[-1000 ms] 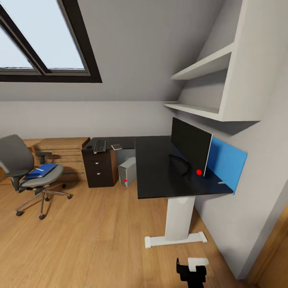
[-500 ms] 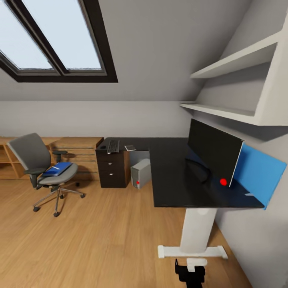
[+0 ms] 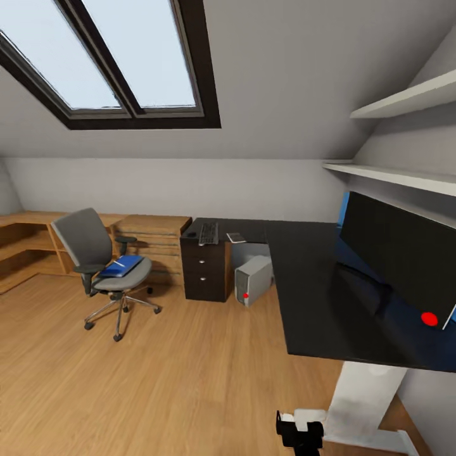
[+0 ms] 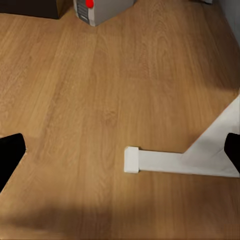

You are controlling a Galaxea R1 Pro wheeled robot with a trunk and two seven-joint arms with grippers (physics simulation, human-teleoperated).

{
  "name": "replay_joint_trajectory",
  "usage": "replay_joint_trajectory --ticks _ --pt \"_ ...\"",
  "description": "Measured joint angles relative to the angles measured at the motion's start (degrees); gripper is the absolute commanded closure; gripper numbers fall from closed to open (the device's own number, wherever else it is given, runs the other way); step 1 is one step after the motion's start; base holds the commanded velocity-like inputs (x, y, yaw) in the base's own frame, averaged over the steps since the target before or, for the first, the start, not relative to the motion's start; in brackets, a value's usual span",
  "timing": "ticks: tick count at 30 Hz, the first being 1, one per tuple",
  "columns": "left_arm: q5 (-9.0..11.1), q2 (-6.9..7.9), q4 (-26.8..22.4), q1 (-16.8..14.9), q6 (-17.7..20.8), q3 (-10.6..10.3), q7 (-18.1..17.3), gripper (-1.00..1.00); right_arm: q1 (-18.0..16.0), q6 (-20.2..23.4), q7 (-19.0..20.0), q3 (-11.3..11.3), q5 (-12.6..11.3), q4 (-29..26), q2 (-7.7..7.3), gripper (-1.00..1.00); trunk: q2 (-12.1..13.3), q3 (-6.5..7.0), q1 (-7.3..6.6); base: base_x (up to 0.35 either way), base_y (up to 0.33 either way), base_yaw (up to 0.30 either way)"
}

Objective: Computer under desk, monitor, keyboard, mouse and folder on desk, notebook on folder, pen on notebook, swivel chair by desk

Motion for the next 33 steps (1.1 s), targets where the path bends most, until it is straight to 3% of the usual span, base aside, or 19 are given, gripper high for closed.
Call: replay_joint_trajectory --ticks 7,17,33 --pt "0.0 -0.02 0.0 0.0 0.0 0.0 0.0 -1.00 0.9 -0.1 3.7 -0.2 0.0 0.0 -0.35 -1.00 0.0 -0.02 0.00 0.300 0.196 0.013" --pt "-0.1 -0.09 0.1 0.0 0.0 0.1 0.0 -1.00 2.8 -0.3 4.2 -0.1 0.1 0.0 -0.13 -1.00 0.0 -0.02 0.00 0.300 0.196 0.001" --pt "0.0 0.00 0.0 0.0 0.0 0.2 0.1 -1.00 2.9 -0.4 4.2 0.0 0.0 0.0 -0.12 -1.00 0.0 -0.02 0.00 0.300 0.195 0.000"
